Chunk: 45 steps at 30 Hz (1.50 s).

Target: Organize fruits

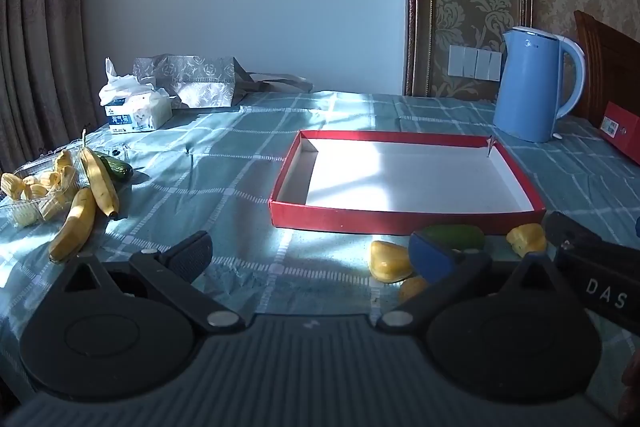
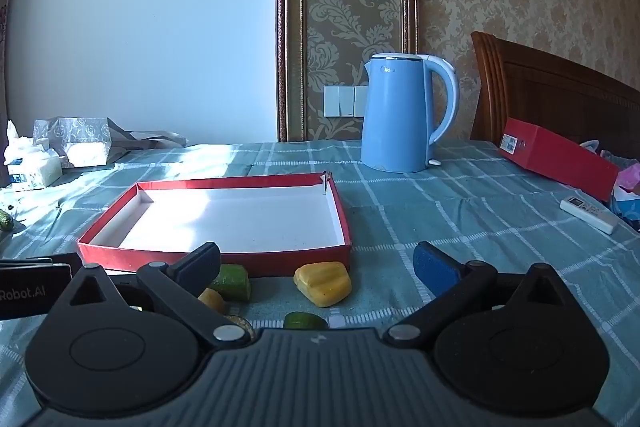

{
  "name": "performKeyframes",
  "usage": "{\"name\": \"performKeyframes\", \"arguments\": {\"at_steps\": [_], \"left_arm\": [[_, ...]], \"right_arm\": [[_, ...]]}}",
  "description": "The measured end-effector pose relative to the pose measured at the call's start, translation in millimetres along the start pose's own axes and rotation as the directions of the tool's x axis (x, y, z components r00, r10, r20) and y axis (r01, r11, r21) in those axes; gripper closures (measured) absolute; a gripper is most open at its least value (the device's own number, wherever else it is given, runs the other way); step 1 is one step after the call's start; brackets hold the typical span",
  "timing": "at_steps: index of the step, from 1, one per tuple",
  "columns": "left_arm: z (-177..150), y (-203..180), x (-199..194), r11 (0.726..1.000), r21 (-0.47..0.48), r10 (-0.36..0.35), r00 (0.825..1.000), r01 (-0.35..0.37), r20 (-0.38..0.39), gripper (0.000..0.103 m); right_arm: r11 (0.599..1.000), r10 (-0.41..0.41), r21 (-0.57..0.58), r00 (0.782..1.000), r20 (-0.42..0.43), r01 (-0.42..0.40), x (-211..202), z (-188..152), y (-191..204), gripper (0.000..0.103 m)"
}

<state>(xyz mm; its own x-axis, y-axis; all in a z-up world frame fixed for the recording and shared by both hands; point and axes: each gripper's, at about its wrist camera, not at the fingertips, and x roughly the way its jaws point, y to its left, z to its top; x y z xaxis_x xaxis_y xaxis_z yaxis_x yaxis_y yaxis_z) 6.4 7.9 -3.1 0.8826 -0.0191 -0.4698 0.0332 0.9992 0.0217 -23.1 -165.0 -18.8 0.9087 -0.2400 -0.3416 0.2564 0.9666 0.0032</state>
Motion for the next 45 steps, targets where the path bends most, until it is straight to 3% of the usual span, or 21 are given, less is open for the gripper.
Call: {"name": "performKeyframes", "arguments": {"at_steps": [45], "left_arm": [[-5.7, -0.9, 7.0, 1.000, -0.009, -0.010, 1.000, 0.010, -0.029, 0.000]], "right_arm": [[1.000, 0.009, 0.001, 1.000, -0.006, -0.009, 1.9, -3.9, -2.8, 0.000]]}}
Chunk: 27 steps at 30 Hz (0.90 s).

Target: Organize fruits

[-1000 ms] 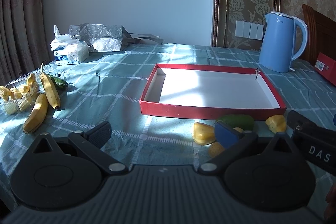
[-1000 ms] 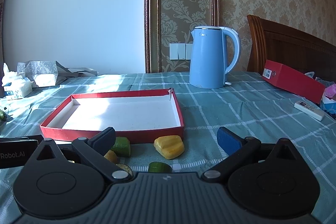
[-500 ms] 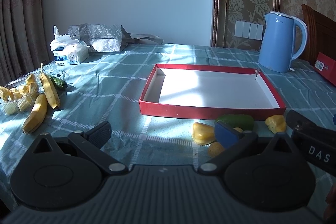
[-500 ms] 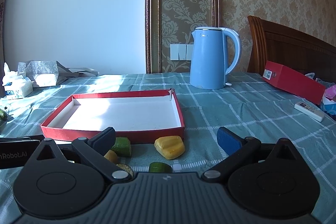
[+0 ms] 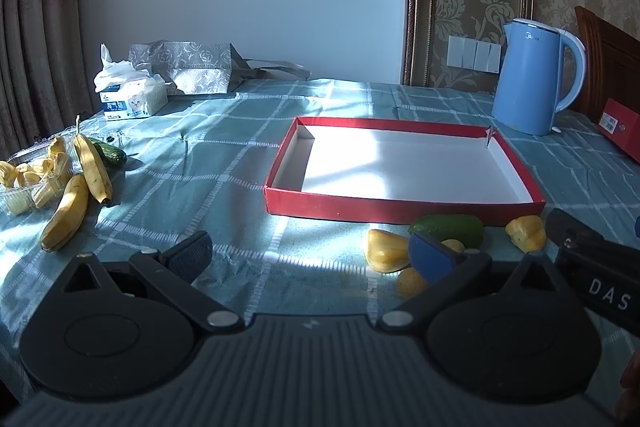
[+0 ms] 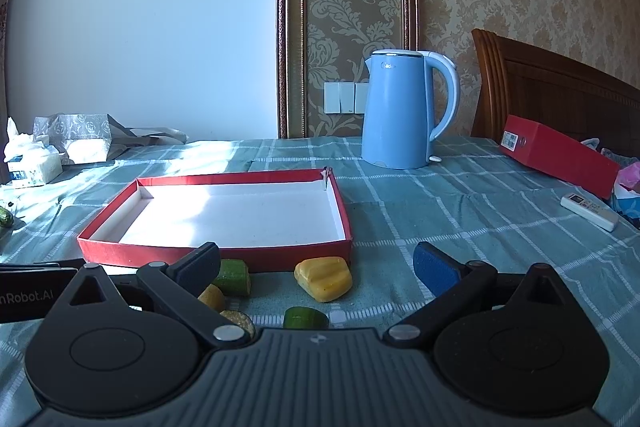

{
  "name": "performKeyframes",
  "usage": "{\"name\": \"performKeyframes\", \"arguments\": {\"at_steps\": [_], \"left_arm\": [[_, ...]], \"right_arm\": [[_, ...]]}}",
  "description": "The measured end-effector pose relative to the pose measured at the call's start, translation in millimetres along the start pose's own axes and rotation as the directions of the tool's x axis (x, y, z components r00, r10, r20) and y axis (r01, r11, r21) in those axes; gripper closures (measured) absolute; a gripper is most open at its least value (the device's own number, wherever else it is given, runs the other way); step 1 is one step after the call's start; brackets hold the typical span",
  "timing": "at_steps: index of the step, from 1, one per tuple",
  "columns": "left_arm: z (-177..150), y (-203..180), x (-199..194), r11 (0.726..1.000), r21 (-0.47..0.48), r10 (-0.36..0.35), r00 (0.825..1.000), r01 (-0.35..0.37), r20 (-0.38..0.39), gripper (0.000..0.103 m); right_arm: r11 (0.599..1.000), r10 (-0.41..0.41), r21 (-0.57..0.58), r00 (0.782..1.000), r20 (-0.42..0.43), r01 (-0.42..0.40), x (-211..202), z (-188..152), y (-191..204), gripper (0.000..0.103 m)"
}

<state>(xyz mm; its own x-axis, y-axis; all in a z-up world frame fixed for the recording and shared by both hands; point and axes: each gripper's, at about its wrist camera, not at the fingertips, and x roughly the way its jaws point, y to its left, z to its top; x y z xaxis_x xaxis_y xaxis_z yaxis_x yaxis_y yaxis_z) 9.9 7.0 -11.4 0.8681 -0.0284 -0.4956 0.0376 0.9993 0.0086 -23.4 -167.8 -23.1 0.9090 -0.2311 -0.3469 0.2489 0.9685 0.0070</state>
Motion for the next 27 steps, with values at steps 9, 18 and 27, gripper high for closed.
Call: {"name": "performKeyframes", "arguments": {"at_steps": [9, 18, 27], "left_arm": [[-0.9, 0.3, 0.8, 1.000, -0.003, -0.003, 1.000, 0.003, -0.006, 0.000], [-1.7, -0.3, 1.8, 1.000, -0.003, -0.005, 1.000, 0.005, -0.010, 0.000], [-2.5, 0.1, 3.8, 1.000, -0.004, -0.005, 1.000, 0.005, -0.018, 0.000]], "right_arm": [[1.000, 0.003, -0.002, 1.000, -0.003, -0.003, -0.3, -1.1, -1.1, 0.000], [1.000, 0.002, -0.005, 1.000, -0.006, -0.002, -2.0, -0.9, -2.1, 0.000], [1.000, 0.000, -0.006, 1.000, -0.007, 0.000, -1.6, -0.2, -0.9, 0.000]]}}
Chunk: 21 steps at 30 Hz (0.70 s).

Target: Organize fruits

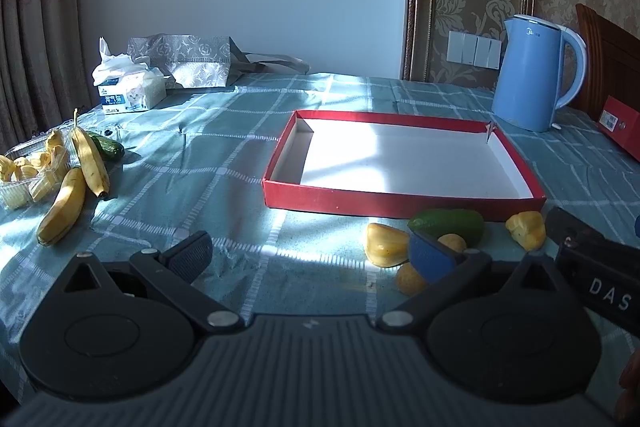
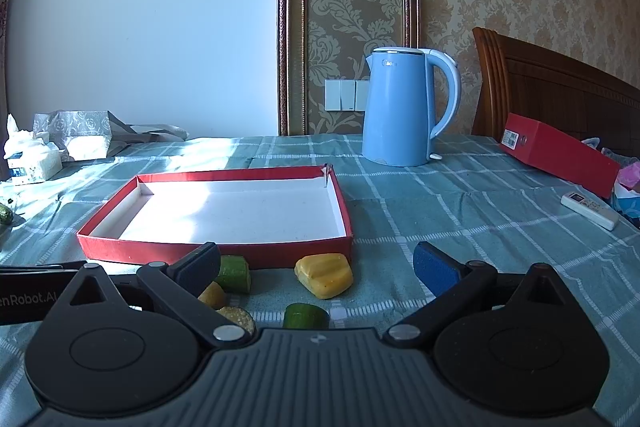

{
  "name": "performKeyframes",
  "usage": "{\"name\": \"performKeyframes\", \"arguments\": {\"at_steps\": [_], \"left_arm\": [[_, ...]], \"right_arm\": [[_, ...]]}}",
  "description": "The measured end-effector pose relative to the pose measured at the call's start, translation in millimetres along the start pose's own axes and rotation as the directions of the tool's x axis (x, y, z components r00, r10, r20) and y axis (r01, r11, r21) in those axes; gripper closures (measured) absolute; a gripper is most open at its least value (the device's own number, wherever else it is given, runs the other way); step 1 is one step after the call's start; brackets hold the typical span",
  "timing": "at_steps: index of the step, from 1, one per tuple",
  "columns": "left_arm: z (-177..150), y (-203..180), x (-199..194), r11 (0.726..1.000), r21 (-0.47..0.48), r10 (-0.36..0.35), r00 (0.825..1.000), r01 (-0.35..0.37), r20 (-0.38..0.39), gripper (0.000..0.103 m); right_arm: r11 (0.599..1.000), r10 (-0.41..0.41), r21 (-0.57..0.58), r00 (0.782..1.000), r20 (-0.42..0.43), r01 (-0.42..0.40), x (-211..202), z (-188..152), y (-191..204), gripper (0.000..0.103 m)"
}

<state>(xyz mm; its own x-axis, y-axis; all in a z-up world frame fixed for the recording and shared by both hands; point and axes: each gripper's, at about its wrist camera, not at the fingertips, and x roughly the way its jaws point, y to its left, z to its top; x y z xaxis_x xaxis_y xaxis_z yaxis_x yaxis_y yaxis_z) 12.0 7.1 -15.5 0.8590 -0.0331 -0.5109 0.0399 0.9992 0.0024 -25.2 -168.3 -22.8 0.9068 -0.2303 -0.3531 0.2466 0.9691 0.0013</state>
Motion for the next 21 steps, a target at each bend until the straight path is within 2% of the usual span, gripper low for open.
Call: {"name": "performKeyframes", "arguments": {"at_steps": [8, 15, 21], "left_arm": [[2, -1, 6, 1.000, 0.010, -0.010, 1.000, 0.011, -0.015, 0.000], [6, 9, 7, 0.998, -0.015, -0.066, 0.998, 0.066, 0.003, 0.000], [-5, 12, 14, 0.997, 0.013, -0.075, 0.997, 0.075, -0.009, 0.000]], "right_arm": [[1.000, -0.005, 0.008, 1.000, -0.012, 0.005, 5, 0, -1, 0.000], [0.999, -0.026, 0.024, 1.000, 0.008, 0.026, 2, 6, -15, 0.000], [1.000, -0.021, 0.012, 1.000, 0.007, 0.021, 3, 3, -24, 0.000]]}}
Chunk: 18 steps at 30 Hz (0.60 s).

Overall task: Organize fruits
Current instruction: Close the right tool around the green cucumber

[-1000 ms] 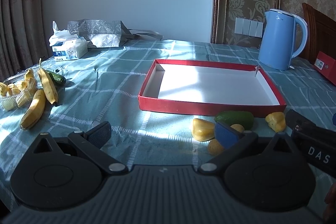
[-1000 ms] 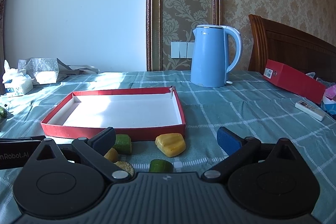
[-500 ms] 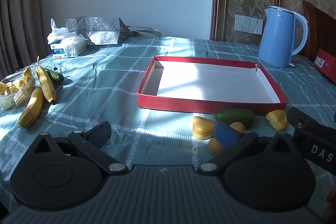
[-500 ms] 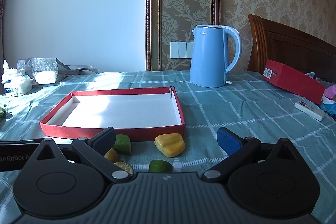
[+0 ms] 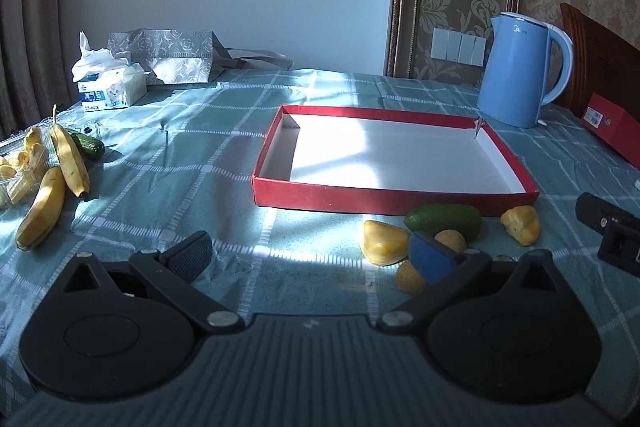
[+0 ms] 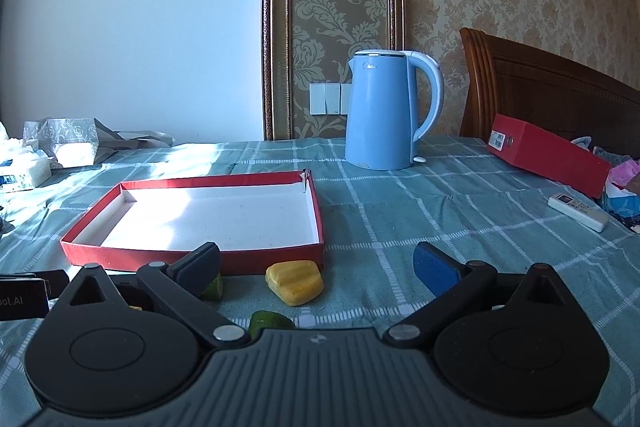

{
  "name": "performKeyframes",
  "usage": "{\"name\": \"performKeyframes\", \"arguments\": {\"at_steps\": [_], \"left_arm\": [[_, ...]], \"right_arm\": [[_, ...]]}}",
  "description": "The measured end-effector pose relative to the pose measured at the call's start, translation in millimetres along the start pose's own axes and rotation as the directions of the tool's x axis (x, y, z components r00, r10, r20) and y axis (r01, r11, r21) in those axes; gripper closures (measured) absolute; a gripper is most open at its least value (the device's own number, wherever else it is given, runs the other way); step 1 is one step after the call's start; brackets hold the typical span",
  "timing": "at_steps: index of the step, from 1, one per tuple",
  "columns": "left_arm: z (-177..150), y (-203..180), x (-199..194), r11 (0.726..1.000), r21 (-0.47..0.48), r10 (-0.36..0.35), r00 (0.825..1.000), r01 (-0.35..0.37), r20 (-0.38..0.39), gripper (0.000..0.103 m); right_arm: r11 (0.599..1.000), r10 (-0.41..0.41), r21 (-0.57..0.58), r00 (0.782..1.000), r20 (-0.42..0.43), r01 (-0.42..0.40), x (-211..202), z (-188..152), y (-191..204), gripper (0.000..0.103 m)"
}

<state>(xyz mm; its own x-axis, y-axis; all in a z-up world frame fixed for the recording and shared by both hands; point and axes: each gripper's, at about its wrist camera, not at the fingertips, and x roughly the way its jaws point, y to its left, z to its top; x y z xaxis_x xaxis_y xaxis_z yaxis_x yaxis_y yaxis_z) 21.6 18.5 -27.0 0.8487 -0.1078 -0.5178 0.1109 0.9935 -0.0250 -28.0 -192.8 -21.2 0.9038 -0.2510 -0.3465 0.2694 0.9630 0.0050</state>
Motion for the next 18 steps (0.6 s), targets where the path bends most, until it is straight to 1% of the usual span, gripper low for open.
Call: {"name": "performKeyframes", "arguments": {"at_steps": [4, 7, 10, 13, 14, 15, 17, 18], "left_arm": [[-15, -3, 7, 1.000, 0.017, -0.026, 0.999, 0.026, -0.019, 0.000], [-25, -5, 8, 0.998, 0.027, -0.064, 0.998, 0.065, -0.009, 0.000], [-28, -8, 11, 0.998, 0.022, -0.066, 0.998, 0.067, -0.015, 0.000], [-31, -7, 14, 0.998, 0.018, -0.061, 0.998, 0.062, -0.025, 0.000], [-31, -6, 15, 0.998, 0.013, -0.064, 0.998, 0.064, -0.031, 0.000], [-31, -5, 16, 0.998, 0.007, -0.068, 0.997, 0.068, -0.036, 0.000], [-32, -2, 18, 0.997, -0.009, -0.080, 0.996, 0.080, -0.043, 0.000], [-32, -1, 19, 0.996, -0.023, -0.087, 0.995, 0.086, -0.050, 0.000]], "right_arm": [[1.000, 0.002, -0.017, 1.000, -0.012, -0.002, 1, -10, -6, 0.000], [1.000, 0.017, -0.016, 0.999, -0.046, -0.017, 5, -18, -8, 0.000], [0.999, 0.044, -0.006, 0.997, -0.067, -0.044, 8, -25, -8, 0.000], [0.998, 0.052, -0.019, 0.996, -0.079, -0.053, 11, -29, -5, 0.007], [0.998, 0.058, -0.016, 0.994, -0.088, -0.059, 12, -31, -6, 0.012], [0.998, 0.063, -0.010, 0.993, -0.101, -0.064, 15, -33, -5, 0.015], [0.997, 0.080, 0.005, 0.988, -0.133, -0.080, 23, -36, -5, 0.027], [0.996, 0.088, 0.011, 0.985, -0.150, -0.088, 26, -37, -4, 0.028]]}}
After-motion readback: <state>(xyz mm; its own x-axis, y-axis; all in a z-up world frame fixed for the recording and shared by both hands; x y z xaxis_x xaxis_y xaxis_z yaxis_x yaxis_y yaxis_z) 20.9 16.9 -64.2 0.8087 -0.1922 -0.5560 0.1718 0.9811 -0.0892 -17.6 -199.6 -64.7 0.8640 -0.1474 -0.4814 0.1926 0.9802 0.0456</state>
